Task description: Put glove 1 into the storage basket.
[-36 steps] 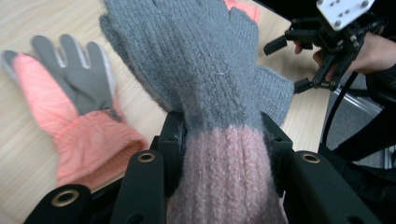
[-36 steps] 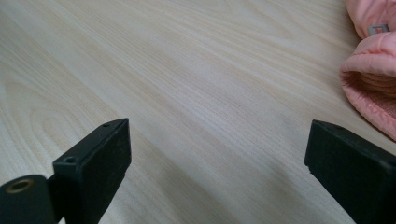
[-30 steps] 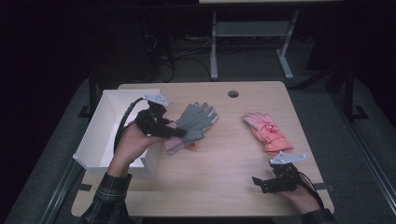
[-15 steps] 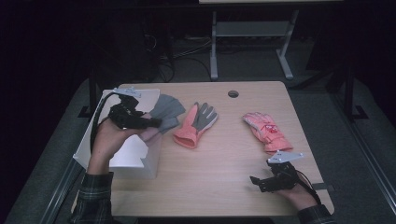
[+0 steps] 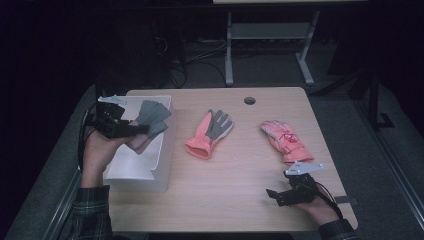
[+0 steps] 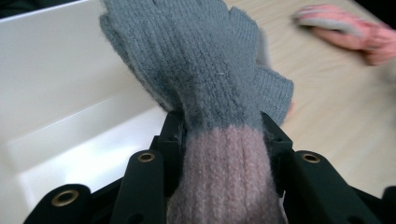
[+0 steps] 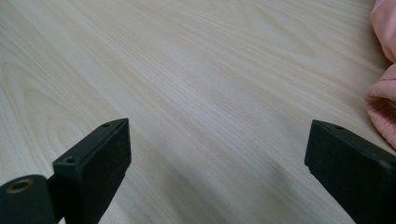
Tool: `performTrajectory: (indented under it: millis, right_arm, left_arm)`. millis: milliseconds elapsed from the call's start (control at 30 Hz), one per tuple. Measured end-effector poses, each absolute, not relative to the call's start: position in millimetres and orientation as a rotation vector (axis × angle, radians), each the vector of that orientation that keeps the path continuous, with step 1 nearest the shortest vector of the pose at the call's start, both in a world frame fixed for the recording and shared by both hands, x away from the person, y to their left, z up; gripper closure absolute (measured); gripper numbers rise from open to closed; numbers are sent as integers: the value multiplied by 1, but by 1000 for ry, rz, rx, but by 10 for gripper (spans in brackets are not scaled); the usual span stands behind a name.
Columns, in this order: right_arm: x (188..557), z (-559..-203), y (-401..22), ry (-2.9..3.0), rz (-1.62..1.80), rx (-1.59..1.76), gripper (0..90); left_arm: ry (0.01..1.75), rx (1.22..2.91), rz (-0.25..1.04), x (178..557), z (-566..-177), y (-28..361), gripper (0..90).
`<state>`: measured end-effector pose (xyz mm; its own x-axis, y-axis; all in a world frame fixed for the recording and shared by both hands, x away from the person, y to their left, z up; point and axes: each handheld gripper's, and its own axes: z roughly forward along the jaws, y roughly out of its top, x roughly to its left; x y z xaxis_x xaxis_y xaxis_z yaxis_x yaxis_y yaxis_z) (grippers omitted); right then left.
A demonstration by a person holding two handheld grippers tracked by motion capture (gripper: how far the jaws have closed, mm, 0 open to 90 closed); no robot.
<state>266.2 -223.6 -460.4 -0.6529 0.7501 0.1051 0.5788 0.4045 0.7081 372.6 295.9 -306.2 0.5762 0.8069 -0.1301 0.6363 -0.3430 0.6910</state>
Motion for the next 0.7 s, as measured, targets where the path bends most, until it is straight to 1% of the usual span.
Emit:
performTrajectory:
  millis: [267,700]
  right_arm:
    - [266,-460,-224,2435,1081,1173,67]
    - [265,-460,-225,2433,1081,1184,67]
  left_arm:
    - [1261,2097,352,386,-329,308,608]
    - [1371,2127,328,408,-374,323,607]
